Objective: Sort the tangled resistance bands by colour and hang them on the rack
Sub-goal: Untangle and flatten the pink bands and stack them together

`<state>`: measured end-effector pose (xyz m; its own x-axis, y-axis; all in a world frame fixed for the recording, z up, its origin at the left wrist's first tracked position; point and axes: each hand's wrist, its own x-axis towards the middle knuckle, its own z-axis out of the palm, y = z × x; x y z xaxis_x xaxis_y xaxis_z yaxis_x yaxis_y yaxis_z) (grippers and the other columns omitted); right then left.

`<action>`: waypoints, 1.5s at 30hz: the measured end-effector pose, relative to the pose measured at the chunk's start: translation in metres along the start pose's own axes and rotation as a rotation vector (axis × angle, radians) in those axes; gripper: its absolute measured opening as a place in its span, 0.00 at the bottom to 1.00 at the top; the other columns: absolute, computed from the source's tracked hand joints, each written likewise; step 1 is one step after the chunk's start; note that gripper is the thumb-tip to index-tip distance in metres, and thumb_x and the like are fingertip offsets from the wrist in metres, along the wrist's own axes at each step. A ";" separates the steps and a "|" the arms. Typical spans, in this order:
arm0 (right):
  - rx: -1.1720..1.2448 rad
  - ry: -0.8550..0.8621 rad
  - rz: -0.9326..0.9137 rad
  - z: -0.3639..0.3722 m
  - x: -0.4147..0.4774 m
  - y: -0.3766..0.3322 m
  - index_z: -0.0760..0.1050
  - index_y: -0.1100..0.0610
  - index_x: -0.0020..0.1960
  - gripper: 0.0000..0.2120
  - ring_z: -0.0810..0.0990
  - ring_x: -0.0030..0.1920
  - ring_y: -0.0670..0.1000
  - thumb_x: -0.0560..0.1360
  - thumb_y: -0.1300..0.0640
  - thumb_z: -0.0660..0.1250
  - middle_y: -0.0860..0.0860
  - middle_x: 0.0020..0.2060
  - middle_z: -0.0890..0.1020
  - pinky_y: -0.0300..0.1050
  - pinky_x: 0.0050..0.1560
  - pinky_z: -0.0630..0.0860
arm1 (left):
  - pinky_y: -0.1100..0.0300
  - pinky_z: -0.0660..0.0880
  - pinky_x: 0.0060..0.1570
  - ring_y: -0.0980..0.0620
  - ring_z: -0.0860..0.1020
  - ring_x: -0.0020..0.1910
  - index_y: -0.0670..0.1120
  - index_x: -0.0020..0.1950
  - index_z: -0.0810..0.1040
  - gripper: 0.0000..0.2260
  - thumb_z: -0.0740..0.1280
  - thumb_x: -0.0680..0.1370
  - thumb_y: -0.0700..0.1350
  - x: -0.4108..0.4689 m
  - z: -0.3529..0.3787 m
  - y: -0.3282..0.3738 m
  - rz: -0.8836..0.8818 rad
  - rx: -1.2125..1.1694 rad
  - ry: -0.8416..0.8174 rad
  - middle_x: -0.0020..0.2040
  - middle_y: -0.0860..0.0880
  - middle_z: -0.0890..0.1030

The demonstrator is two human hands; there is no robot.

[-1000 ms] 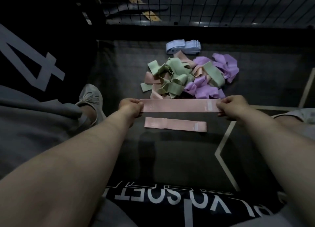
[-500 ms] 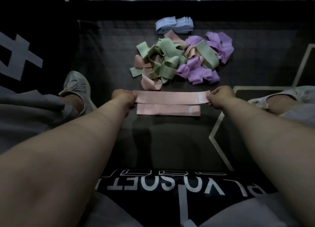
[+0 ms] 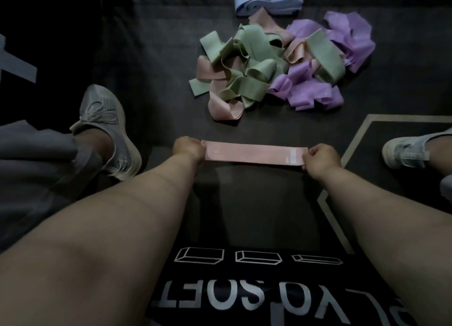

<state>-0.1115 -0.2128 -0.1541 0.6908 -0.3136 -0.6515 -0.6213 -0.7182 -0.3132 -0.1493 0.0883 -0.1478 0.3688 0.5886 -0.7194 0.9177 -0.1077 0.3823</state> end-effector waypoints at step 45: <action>-0.102 -0.113 -0.385 0.032 -0.016 -0.073 0.72 0.55 0.69 0.22 0.72 0.66 0.58 0.75 0.60 0.67 0.56 0.66 0.71 0.53 0.71 0.67 | 0.52 0.75 0.61 0.40 0.74 0.66 0.44 0.72 0.67 0.33 0.76 0.71 0.49 0.035 0.039 0.095 0.067 -0.027 0.008 0.70 0.42 0.70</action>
<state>-0.0885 -0.1353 -0.1429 0.8171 0.0558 -0.5738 -0.2820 -0.8295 -0.4821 -0.0437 0.0671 -0.1593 0.4275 0.5876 -0.6870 0.8870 -0.1256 0.4444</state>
